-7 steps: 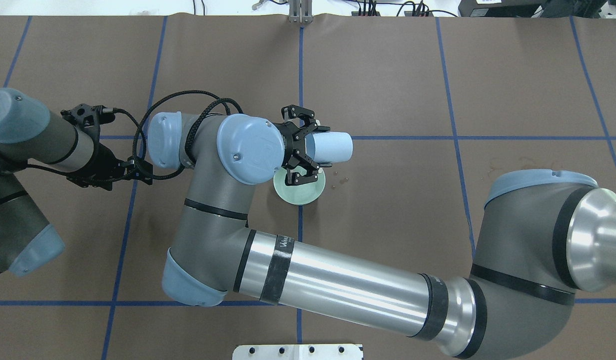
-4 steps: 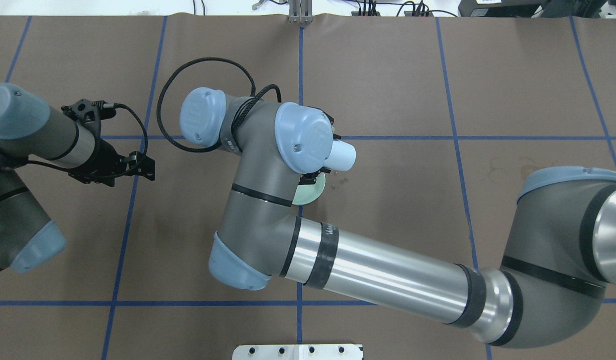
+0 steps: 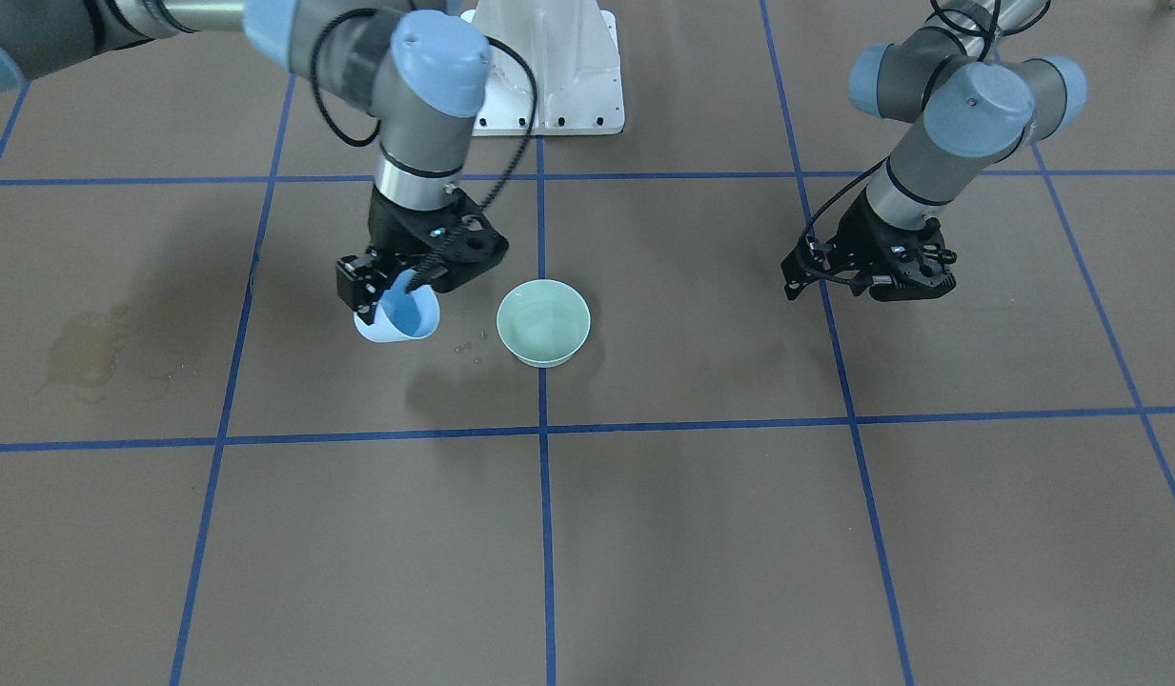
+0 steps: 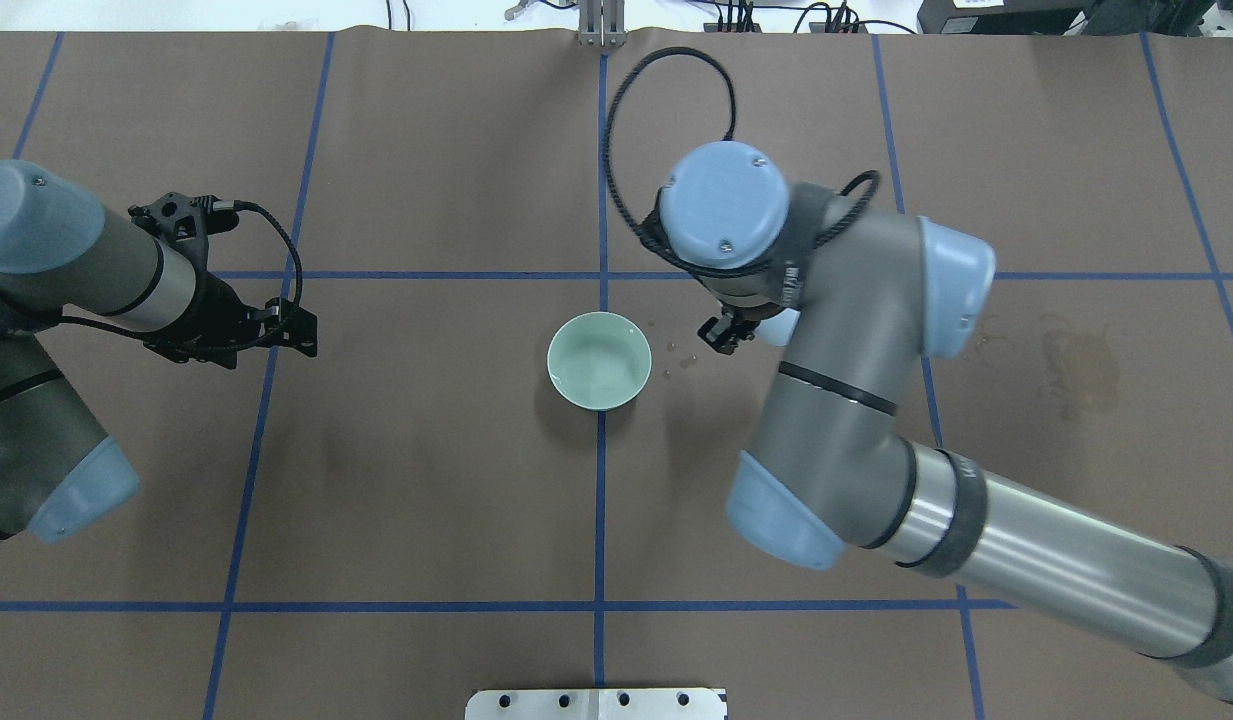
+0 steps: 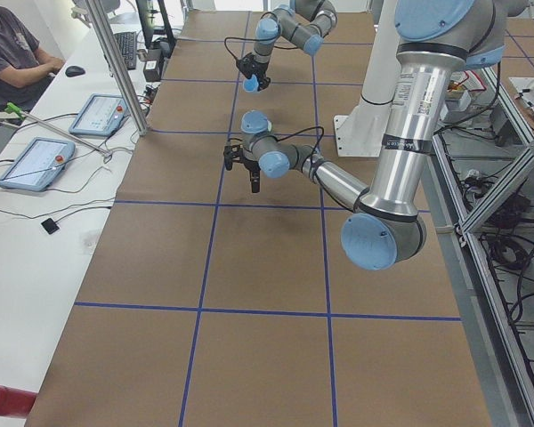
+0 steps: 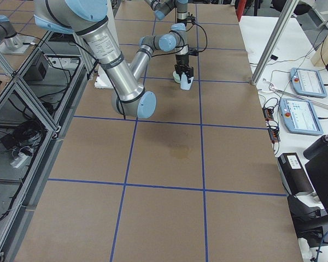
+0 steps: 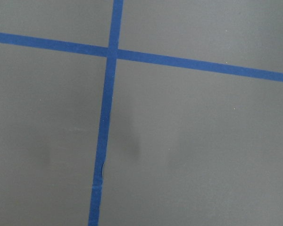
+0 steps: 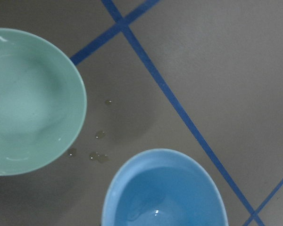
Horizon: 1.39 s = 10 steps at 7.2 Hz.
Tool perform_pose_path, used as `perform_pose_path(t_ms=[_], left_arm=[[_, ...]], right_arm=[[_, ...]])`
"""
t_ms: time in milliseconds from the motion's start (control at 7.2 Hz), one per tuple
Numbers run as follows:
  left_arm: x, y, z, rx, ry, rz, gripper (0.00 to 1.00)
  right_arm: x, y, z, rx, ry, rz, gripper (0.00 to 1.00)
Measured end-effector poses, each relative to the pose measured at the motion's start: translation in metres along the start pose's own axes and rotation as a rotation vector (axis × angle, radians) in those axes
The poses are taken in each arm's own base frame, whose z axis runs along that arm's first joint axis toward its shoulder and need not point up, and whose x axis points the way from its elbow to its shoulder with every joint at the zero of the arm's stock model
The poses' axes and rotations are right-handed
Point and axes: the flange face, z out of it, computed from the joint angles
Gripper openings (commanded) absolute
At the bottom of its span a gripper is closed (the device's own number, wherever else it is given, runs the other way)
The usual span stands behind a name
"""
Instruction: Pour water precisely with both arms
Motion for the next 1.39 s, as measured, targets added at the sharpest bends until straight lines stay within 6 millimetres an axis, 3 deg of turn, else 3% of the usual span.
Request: perform_pose_path(t_ms=[278, 556, 833, 1111, 1389], left_arm=[[0.001, 0.0, -0.001, 0.001, 0.003, 0.001, 0.99], [0.003, 0.0, -0.002, 0.002, 0.005, 0.001, 0.99], [0.008, 0.0, -0.004, 0.005, 0.011, -0.01, 0.99], [0.017, -0.002, -0.007, 0.01, 0.022, -0.03, 0.99], [0.02, -0.002, -0.008, 0.01, 0.025, -0.032, 0.99]], right_arm=[[0.065, 0.044, 0.001, 0.008, -0.027, 0.109, 0.0], [0.111, 0.076, 0.011, 0.019, -0.017, 0.191, 0.0], [0.158, 0.117, 0.037, 0.046, -0.05, 0.252, 0.0], [0.211, 0.177, 0.065, 0.089, -0.112, 0.349, 0.0], [0.238, 0.237, 0.116, 0.214, -0.168, 0.457, 0.0]])
